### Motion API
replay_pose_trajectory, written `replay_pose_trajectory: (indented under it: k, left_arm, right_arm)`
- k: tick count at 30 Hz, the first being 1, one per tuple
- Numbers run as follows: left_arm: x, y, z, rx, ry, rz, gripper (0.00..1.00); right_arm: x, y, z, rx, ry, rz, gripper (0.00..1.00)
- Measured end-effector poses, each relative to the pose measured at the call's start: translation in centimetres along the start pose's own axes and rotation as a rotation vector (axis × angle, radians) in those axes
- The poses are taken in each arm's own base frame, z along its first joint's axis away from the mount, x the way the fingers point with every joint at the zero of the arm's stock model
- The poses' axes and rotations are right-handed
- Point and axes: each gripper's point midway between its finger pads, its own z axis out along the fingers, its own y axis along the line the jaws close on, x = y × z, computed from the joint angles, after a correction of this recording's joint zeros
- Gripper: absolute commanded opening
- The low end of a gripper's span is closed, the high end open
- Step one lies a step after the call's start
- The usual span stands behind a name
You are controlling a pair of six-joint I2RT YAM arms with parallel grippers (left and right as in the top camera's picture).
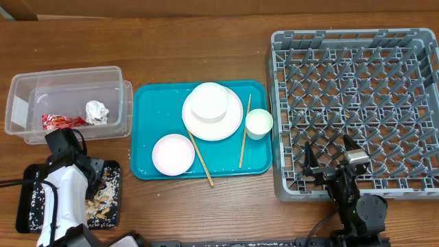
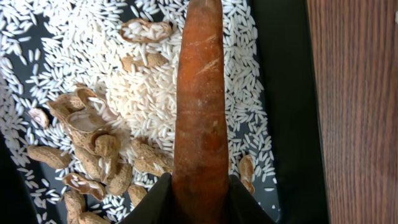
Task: Sort waste into correct bins and load items into the dishwasher
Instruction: 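Carry the carrot left and release it onto the black tray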
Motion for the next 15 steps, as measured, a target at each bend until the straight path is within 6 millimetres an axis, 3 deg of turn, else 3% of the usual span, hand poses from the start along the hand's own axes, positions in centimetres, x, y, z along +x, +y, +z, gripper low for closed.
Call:
replay_pose_trajectory:
  k: [6, 11, 15]
  left_arm:
    - [0.1, -0.2, 0.0, 0.011, 0.007, 0.044, 0.43]
    - [0.0, -0.3, -0.5, 0.01, 0.016, 0.116, 0.47]
    - [-1.0, -0.9, -2.7, 0.006, 0.023, 0.156, 0.45]
  right_arm:
    - [0.0, 0.0, 0.0, 0.0, 0.0, 0.0, 1.0]
    - [0.0, 0.0, 0.0, 0.0, 0.0, 0.0, 1.0]
    - [0.0, 0.0, 0.0, 0.0, 0.0, 0.0, 1.0]
